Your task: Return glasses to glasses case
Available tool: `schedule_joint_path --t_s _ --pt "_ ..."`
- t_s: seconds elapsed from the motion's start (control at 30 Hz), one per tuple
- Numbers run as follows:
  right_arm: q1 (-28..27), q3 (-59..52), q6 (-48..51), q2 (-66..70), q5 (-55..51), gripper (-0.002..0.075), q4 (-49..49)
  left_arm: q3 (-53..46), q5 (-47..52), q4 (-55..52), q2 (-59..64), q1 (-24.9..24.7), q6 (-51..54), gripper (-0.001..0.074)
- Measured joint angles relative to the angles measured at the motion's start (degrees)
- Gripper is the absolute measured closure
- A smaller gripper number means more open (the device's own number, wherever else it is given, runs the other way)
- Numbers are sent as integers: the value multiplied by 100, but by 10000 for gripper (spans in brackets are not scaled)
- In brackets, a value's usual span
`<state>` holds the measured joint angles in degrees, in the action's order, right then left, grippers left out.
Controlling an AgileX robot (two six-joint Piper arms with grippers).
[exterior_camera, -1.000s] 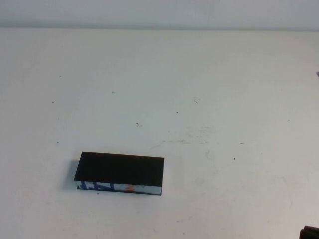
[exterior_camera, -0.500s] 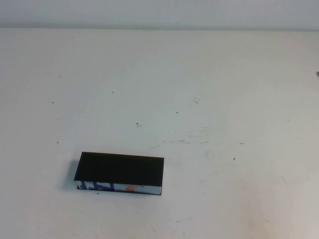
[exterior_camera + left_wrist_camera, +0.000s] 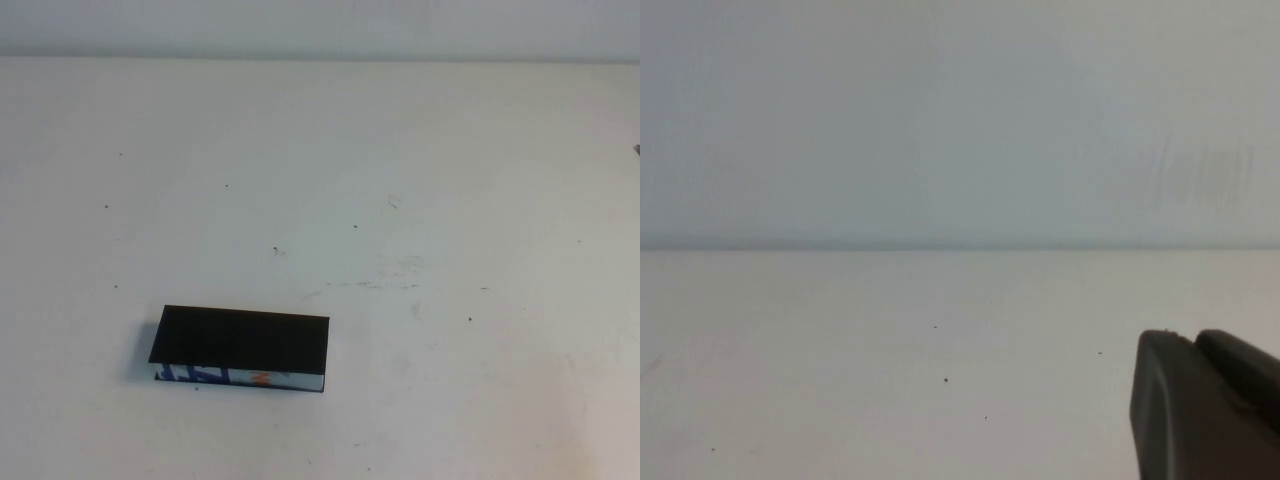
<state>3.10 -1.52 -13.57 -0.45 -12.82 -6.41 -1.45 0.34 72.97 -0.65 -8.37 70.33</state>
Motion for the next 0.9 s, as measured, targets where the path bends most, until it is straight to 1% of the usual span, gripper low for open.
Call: schedule_joint_path --t_s 0.13,0.2,0.23,0.3,0.37,0.5,0.9 --pt "0 0 101 0 -117 739 7 0 -34 9 0 0 0 736" --pt "0 0 533 0 -336 739 222 0 -34 9 0 0 0 736" --pt "0 0 998 0 -439 739 443 0 0 9 0 0 0 736" --pt "0 0 1629 0 -621 739 870 -9 0 9 0 0 10 736" --pt "0 0 1959 0 -691 739 1081 -9 -34 9 0 0 10 736" --pt "0 0 2143 0 -702 739 1206 -9 -34 9 0 0 10 736" --pt "0 0 2179 0 -706 739 1252 -9 -34 9 0 0 23 736"
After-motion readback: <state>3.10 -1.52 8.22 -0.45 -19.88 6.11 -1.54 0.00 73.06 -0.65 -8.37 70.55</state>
